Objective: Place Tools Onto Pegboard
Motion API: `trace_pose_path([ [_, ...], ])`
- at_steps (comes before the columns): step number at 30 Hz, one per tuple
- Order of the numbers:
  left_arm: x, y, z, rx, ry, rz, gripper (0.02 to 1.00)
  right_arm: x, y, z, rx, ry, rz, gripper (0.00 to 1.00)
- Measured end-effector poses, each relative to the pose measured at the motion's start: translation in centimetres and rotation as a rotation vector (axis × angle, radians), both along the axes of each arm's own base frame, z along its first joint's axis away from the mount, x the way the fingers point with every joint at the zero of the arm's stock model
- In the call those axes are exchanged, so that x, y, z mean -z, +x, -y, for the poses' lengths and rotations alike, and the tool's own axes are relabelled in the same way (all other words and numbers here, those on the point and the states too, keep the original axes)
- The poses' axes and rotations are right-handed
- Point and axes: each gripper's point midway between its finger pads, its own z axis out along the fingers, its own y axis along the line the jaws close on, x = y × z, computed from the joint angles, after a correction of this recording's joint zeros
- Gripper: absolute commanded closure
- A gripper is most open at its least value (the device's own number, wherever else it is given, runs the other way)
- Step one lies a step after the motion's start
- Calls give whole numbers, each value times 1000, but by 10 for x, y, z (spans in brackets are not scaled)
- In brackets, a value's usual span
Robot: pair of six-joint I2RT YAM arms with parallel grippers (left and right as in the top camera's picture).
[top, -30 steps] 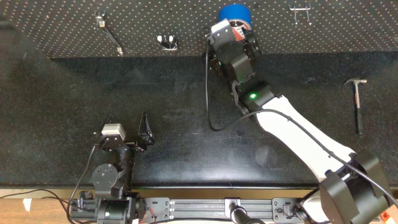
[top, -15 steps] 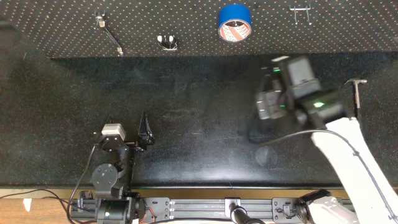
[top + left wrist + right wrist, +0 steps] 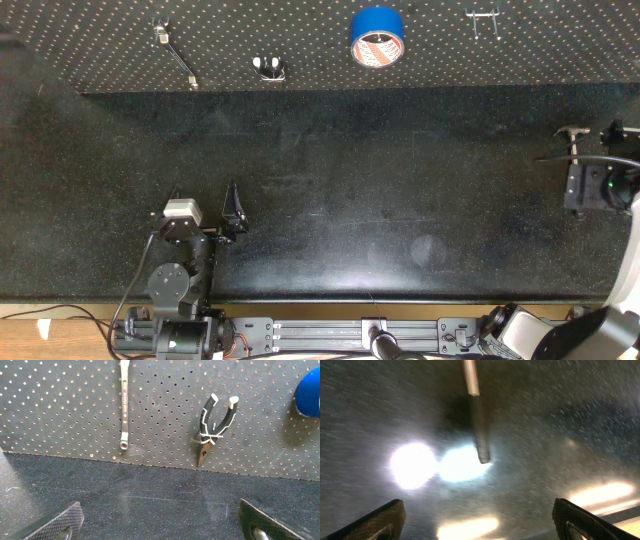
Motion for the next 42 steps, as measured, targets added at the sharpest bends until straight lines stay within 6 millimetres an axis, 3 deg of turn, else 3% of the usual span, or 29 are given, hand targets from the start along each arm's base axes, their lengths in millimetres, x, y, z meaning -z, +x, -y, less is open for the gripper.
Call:
trace_pose_path([
  [2,0,0,0,0,0,0,23,13,-3,12,-59,43,-5,40],
  [7,0,0,0,0,0,0,23,51,7,8,-311,153,-37,40],
  [15,0,0,0,0,0,0,23,88,31,25,-373,140,-15,40],
  [21,0,0,0,0,0,0,23,92,35,25,-389,125,-26,40],
  [26,0,0,0,0,0,0,23,96,48,11,-405,74,-85,42],
  [32,0,0,0,0,0,0,23,102,45,11,-270,108,-94,42],
  [42,0,0,0,0,0,0,25,102,41,9,-248,123,-105,42],
])
